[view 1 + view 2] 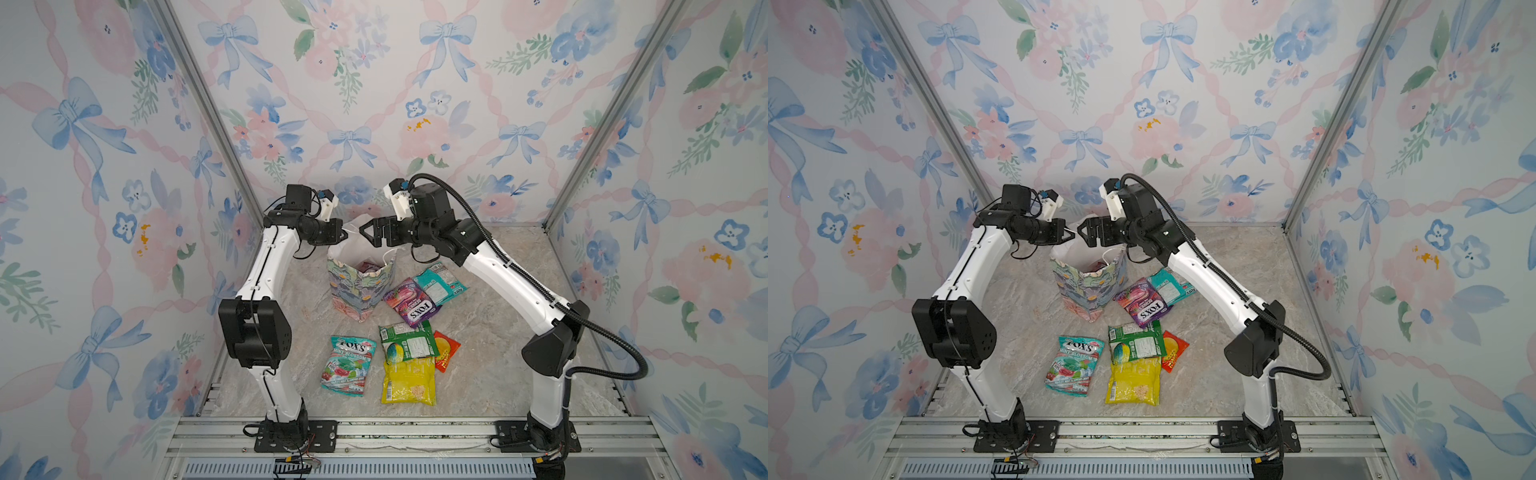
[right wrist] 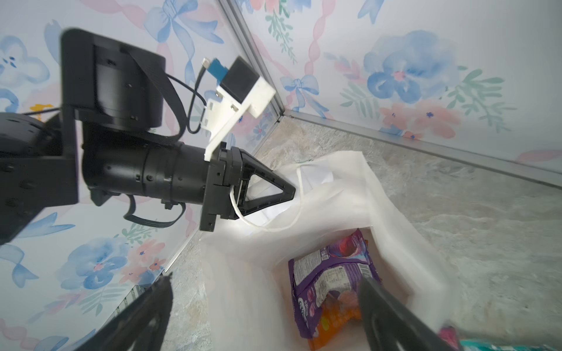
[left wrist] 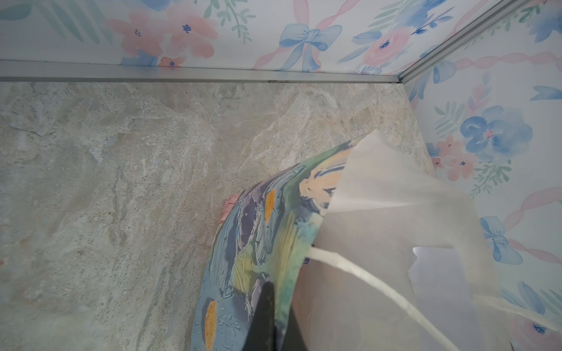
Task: Place the snacks into the paper bag
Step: 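Withdraw the right gripper from the bag toward the yellow packet, then lower the right gripper onto the yellow packet and close on it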
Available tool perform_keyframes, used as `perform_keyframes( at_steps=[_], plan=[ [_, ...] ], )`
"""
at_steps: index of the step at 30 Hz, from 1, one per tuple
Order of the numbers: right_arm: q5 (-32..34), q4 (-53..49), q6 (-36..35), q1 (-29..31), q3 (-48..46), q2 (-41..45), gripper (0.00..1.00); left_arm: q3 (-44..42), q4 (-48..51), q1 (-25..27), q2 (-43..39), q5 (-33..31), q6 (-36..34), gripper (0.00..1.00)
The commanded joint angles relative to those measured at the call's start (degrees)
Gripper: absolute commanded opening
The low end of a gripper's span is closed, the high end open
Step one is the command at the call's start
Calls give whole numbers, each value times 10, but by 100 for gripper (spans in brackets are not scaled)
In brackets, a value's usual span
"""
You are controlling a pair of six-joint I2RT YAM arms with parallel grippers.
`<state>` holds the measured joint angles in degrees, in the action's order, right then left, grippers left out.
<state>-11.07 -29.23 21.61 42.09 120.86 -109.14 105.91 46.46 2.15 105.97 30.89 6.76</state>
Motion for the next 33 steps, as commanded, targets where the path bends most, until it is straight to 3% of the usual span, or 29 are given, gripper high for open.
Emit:
perform_keyframes(
  at_steps=[1,11,18,27,33],
  plan=[
    [47,48,-18,-12,-62,83,97,0,2,-4,-10,6,9,0],
    [100,29,20,-35,-382,306,97,0,3,-5,-11,3,9,0],
    [118,-25,110,-32,-557,405,97,1,2,-5,-12,4,10,0],
    [66,-50,237,32,-712,442,100,1,2,-5,-13,5,10,0],
    [8,14,293,64,-798,441,88,0,2,-5,-15,3,10,0]
  ],
)
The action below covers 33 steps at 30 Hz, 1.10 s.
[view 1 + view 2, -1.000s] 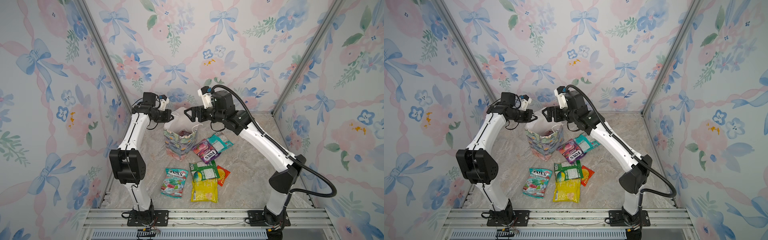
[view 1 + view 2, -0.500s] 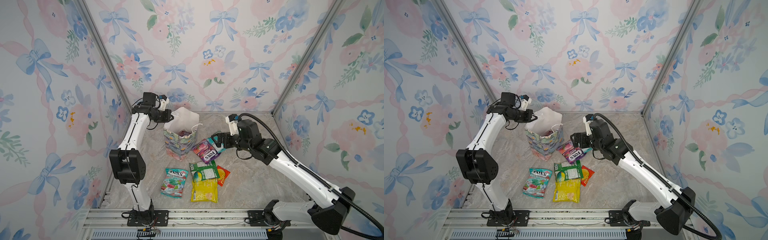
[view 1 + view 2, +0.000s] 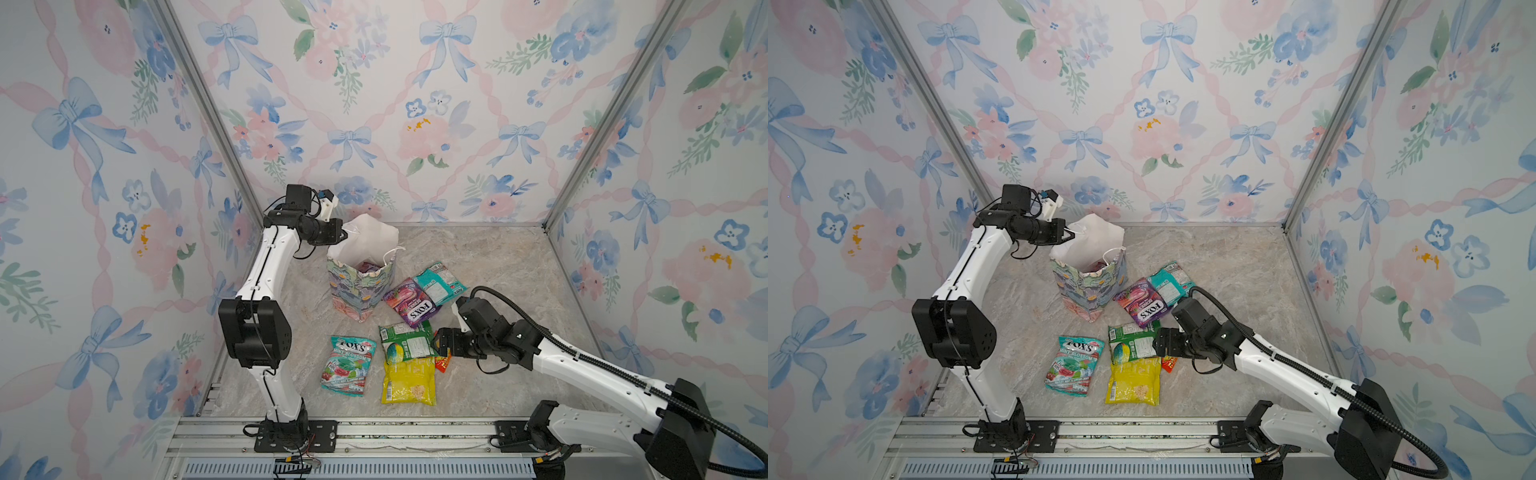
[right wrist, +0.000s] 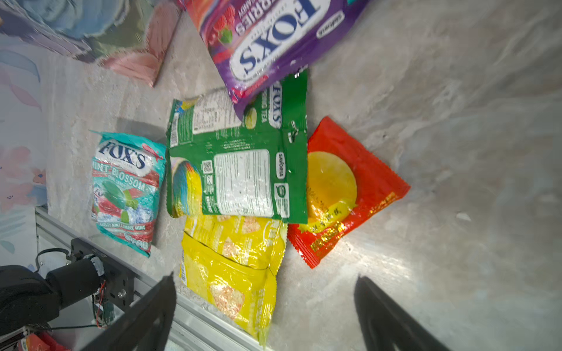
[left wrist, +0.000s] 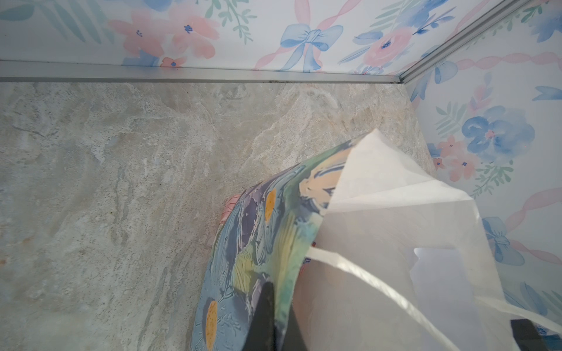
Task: Place the snacks into the paper bag
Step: 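Lower the right gripper onto the yellow packet and close on it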
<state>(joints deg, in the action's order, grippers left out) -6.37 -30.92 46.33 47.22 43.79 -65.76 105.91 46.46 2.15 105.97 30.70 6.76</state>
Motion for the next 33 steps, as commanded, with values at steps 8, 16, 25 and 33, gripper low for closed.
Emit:
perform_keyframes(
  at_steps=[8,16,25,33],
  plan=[
    [-94,89,64,31,-66,-31,66,0,3,-5,-11,3,10,0],
    [-109,132,76,36,-94,-72,60,0,2,-5,-14,3,10,0],
    [-130,162,65,38,-84,-125,51,0,2,-5,-13,5,11,0],
    [-122,158,46,40,-55,-158,34,1,3,-5,-7,9,11,0]
  ],
)
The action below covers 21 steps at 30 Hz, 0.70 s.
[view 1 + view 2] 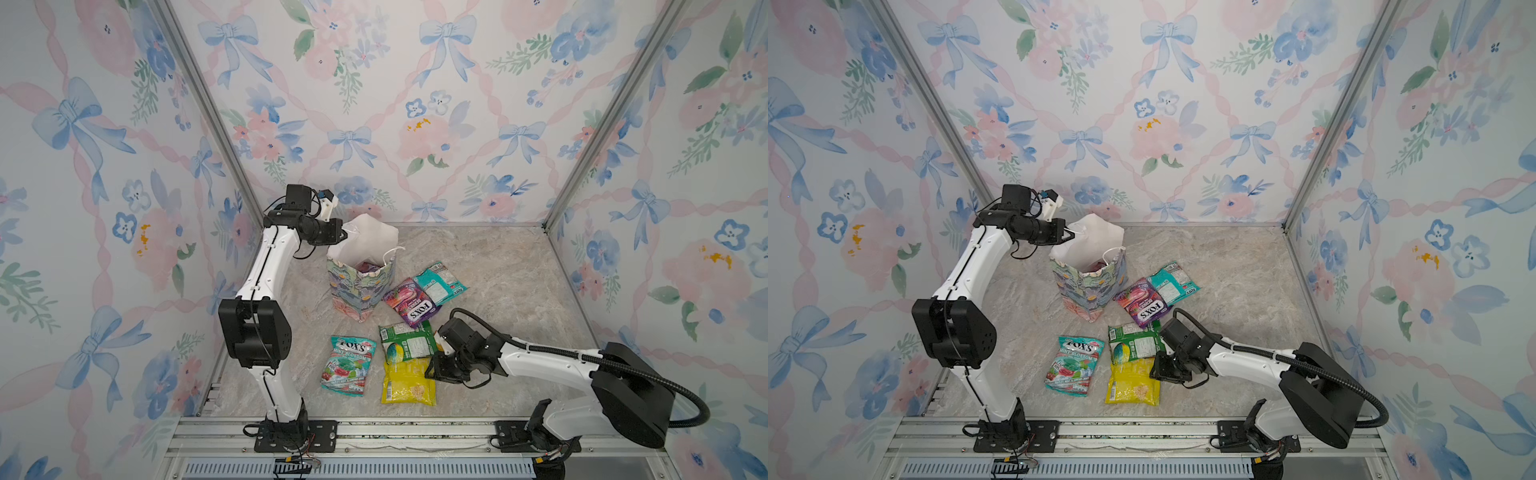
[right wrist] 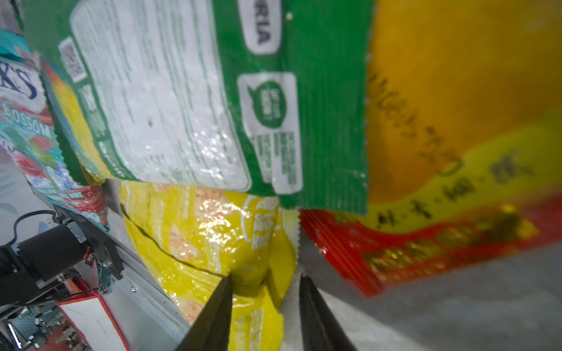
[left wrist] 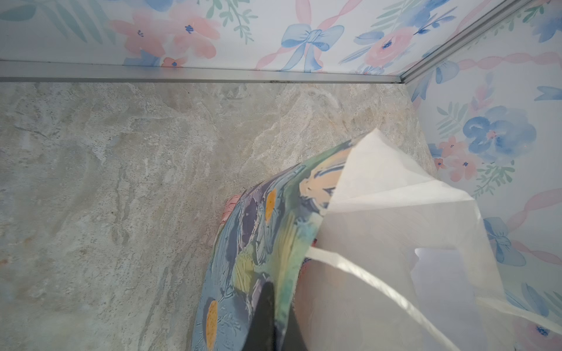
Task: Place the snacks into the paper bag
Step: 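Lower the right gripper onto the yellow packet and close on it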
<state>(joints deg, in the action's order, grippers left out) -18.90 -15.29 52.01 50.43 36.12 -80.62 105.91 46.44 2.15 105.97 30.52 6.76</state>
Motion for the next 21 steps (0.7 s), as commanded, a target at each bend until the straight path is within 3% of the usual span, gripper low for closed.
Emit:
perform_keyframes(
  at_steps=[1,12,21],
  plan=[
    [7,0,-12,7,24,-12,31,1,2,-4,-8,11,12,0],
    [80,-78,-51,11,83,6,0,1,3,-4,-11,8,11,0],
    [129,-198,-131,9,167,42,0,0,3,-5,-11,9,11,0]
  ],
)
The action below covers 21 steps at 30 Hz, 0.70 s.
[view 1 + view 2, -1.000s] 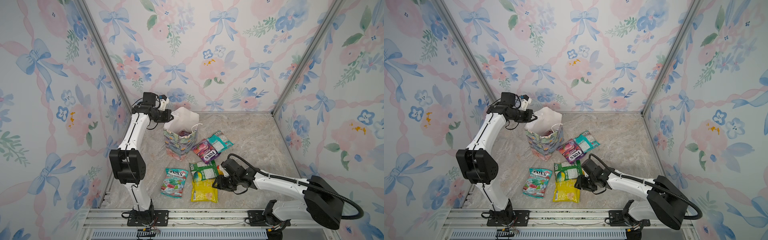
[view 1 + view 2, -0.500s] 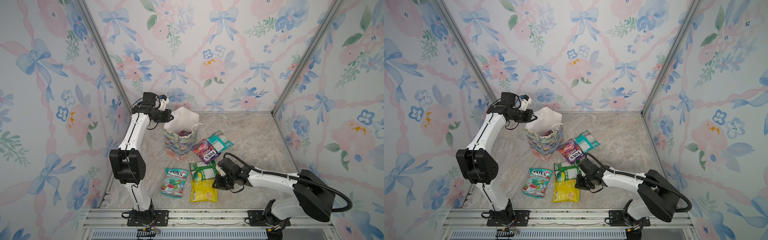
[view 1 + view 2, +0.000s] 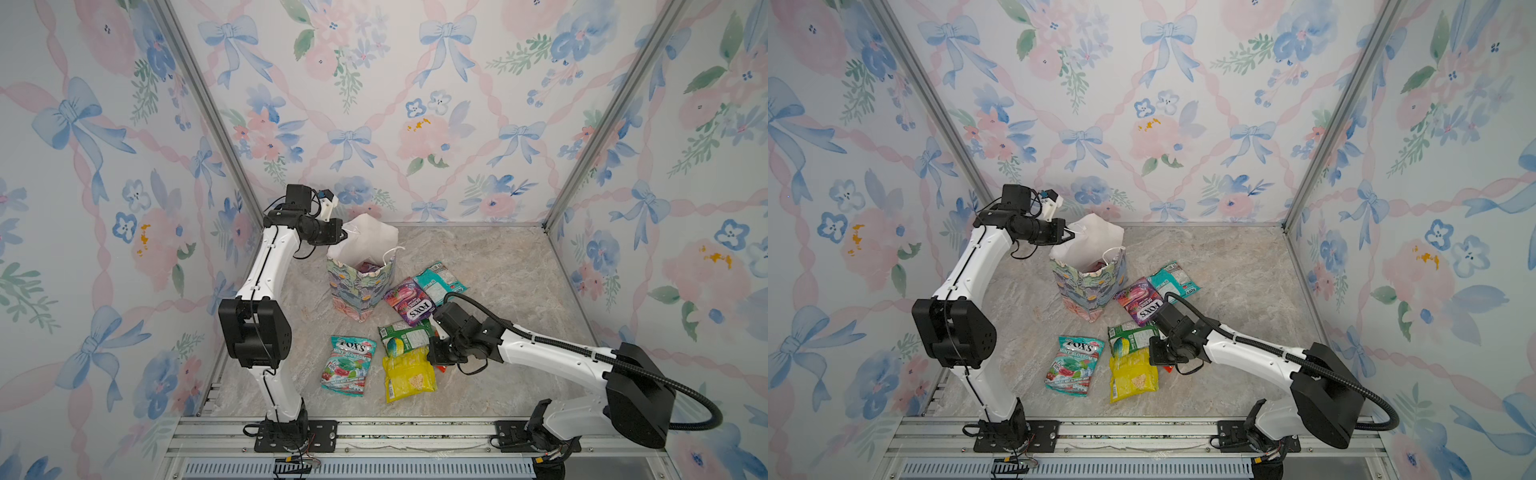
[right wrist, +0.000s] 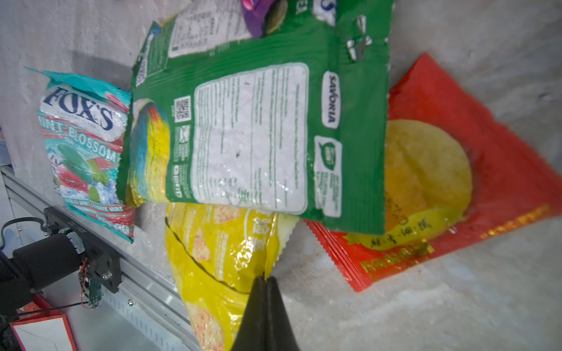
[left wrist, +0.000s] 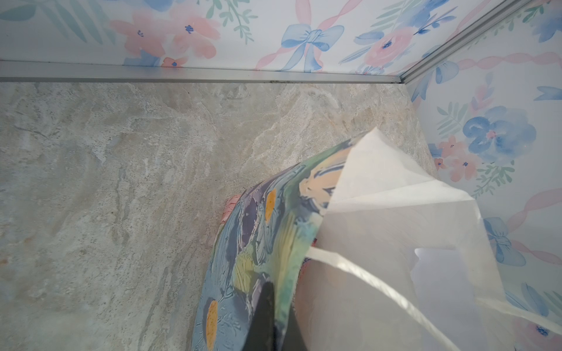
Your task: Place the snacks into the paper bag
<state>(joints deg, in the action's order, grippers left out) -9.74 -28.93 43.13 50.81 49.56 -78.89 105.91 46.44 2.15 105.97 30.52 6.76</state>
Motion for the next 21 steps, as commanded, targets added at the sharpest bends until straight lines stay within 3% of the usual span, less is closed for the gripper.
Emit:
perform_keyframes(
  at_steps=[1,12,21],
  plan=[
    [44,-75,-55,3,42,30,0,0,3,-5,-11,8,11,0],
    [96,-177,-193,-56,152,28,0,0,2,-4,-14,8,11,0],
    [110,-162,-285,-111,216,-41,0,0,3,-4,-12,10,12,0]
  ],
)
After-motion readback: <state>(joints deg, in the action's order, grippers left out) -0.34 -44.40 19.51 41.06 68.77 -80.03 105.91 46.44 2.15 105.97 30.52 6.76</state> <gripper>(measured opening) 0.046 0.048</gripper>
